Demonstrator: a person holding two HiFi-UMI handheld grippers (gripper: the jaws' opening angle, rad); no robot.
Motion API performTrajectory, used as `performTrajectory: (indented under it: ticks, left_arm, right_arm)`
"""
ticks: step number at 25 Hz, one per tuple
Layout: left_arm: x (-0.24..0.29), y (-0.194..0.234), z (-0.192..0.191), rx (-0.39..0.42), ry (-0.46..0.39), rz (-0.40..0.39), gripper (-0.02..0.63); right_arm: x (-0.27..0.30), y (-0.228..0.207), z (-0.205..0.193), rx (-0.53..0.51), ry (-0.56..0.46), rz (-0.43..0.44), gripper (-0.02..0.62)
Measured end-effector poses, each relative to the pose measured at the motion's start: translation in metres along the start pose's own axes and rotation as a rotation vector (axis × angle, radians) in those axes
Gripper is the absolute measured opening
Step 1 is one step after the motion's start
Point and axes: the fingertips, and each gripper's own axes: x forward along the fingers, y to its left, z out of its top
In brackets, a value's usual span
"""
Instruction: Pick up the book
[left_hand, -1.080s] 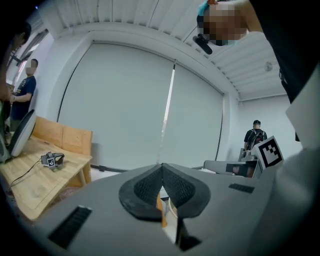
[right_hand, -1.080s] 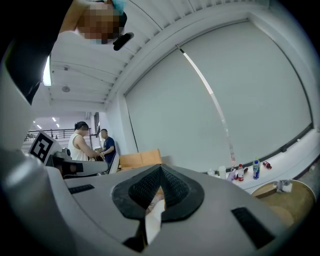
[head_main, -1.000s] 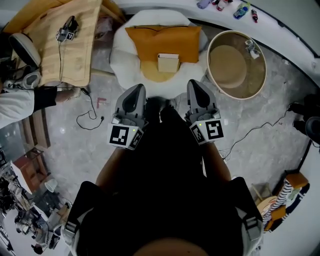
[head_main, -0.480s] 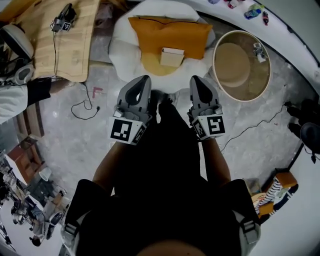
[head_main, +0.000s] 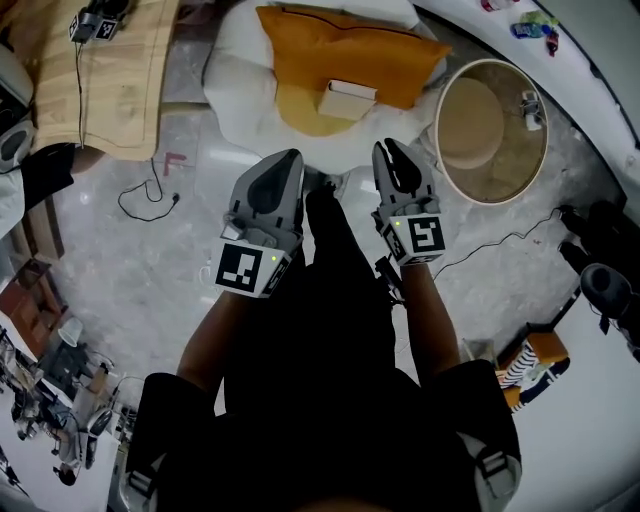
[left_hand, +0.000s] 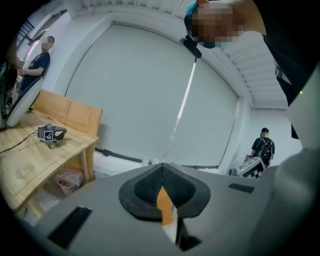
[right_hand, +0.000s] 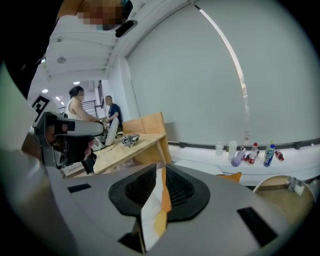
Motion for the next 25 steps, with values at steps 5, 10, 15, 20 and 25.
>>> performTrajectory:
  ticks: [5,10,15,20,25]
  left_arm:
    - [0.022,0.022,-0.023,-0.019,0.001,-0.025,0.008]
    - [0.036,0.032,-0.064,-0.057,0.07,-0.038,0.008]
    - [0.048,0.035,-0.107,-0.086,0.113,-0.084,0.008]
    - [0.056,0.045,-0.133,-0.097,0.132,-0.065,0.008]
    - [0.076,0.052,-0.141,-0.107,0.107,-0.055,0.008]
  right_arm:
    - [0.038,-0.013,-0.038,-0.022,0.073,0.008,0.077]
    - [0.068,-0.023,-0.08,-0.031,0.146,0.028,0.121]
    - [0.091,-0.04,-0.122,-0.029,0.197,0.02,0.132]
    - [0.117,-0.05,-0.166,-0.076,0.263,0.053,0.143]
    - [0.14,-0.069,-0.203,-0.134,0.339,0.076,0.166]
